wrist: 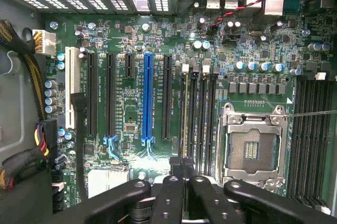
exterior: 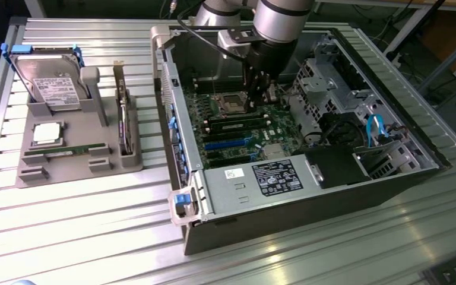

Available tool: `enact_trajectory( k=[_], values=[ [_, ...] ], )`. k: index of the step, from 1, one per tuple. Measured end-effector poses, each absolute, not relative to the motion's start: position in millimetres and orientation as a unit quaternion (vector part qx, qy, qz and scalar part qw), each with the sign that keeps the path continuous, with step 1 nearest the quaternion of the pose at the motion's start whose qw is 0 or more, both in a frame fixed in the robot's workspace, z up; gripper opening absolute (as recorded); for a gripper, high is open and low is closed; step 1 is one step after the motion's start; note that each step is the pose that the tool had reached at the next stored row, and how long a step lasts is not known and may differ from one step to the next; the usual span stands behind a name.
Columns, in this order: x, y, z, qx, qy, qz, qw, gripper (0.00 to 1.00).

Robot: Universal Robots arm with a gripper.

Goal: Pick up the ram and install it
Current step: 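Press down the ram until it locks into place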

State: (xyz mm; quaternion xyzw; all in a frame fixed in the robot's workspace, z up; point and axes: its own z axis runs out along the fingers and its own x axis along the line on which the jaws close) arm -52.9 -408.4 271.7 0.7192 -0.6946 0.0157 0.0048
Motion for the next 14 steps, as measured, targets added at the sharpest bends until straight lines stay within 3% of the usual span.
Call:
enact_trajectory(
  k=[14],
  values=[
    [-3,-407,269,0.720,-0.693,0.007,0.013,0.11]
  ],
)
